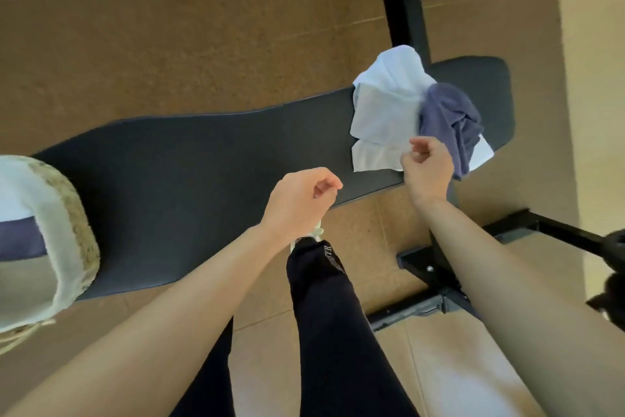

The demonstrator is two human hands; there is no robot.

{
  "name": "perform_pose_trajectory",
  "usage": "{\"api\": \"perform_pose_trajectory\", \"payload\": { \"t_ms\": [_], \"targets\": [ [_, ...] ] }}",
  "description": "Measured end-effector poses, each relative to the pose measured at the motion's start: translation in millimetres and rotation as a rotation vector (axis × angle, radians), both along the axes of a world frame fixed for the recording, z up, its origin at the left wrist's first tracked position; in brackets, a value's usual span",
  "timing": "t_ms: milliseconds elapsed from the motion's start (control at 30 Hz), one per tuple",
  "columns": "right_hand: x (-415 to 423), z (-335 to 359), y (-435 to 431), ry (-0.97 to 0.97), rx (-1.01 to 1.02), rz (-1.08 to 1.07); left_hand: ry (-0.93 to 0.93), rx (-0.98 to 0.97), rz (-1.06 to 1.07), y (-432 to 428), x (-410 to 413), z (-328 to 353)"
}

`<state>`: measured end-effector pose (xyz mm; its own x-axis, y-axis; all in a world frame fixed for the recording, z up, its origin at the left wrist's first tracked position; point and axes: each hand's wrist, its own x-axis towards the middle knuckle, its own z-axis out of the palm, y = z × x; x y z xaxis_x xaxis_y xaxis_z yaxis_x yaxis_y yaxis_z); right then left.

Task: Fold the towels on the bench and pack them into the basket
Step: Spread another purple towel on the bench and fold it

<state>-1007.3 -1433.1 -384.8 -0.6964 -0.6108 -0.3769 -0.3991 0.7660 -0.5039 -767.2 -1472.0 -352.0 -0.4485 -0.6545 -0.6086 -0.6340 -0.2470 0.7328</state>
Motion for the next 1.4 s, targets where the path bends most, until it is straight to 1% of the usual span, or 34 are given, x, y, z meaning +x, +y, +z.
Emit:
{"api": "perform_pose_trajectory", "payload": {
  "t_ms": [100, 200, 300, 333, 400, 433, 533, 600, 633, 700, 767, 833, 900, 967, 1067, 1200, 1333, 1400],
  "targets": [
    [-39.4, -13.5, -5.5, 0.094, -0.001, -0.05, -0.038, -0.002, -0.04, -14.6, -48.3, -14.9],
    [-72.2, -28.0, -10.1, 0.164, 0.092, -0.04, -0.077, 0.002, -0.069, -24.2, -88.8, -32.5],
    [-93.0, -39.1, -7.7, 0.108, 0.246, 0.051, -0.12, 0.021, -0.112, -27.9, -124.1, -48.4],
    [-98.4, -42.9, -6.6, 0.121, 0.277, 0.098, -0.127, 0.035, -0.123, -28.2, -134.2, -52.5],
    [-106.7, -46.8, -6.3, 0.178, 0.294, 0.155, -0.128, 0.059, -0.13, -27.7, -151.5, -59.8],
    [-109.6, -46.2, -7.1, 0.164, 0.264, 0.149, -0.123, 0.07, -0.129, -27.5, -158.7, -61.6],
    [-115.4, -37.1, -7.6, -0.057, 0.099, 0.079, -0.079, 0.128, -0.094, -27.7, -181.1, -62.2],
    [-116.8, -24.5, -4.8, -0.161, 0.026, 0.021, -0.016, 0.201, -0.033, -27.2, -194.7, -58.0],
    [-115.9, -17.1, -5.1, -0.217, -0.005, -0.029, 0.024, 0.244, -0.017, -27.4, -199.1, -54.2],
    [-117.1, -3.5, -3.9, -0.385, -0.061, -0.192, 0.105, 0.316, -0.03, -23.9, -209.6, -47.7],
    [-113.9, 10.3, -4.3, -0.534, -0.107, -0.307, 0.176, 0.323, -0.029, -19.5, -211.7, -41.2],
    [-110.2, 24.7, -5.5, -0.691, -0.166, -0.391, 0.225, 0.283, -0.02, -17.0, -212.5, -35.1],
    [-104.8, 35.0, -7.7, -0.885, -0.229, -0.486, 0.264, 0.294, -0.026, -16.0, -209.1, -27.8],
    [-98.8, 43.2, -10.8, -1.009, -0.255, -0.504, 0.3, 0.328, -0.024, -14.8, -203.7, -20.5],
    [-93.7, 46.5, -17.8, -1.021, -0.267, -0.426, 0.312, 0.305, 0.062, -14.5, -193.2, -18.2],
    [-87.4, 45.6, -25.3, -0.966, -0.266, -0.257, 0.261, 0.248, 0.136, -20.9, -177.1, -16.8],
    [-80.7, 44.4, -24.7, -0.929, -0.221, -0.142, 0.224, 0.314, 0.282, -24.5, -164.3, -17.4],
    [-78.9, 44.5, -19.3, -0.808, -0.184, -0.045, 0.246, 0.367, 0.374, -26.7, -157.2, -15.8]
  ]
}}
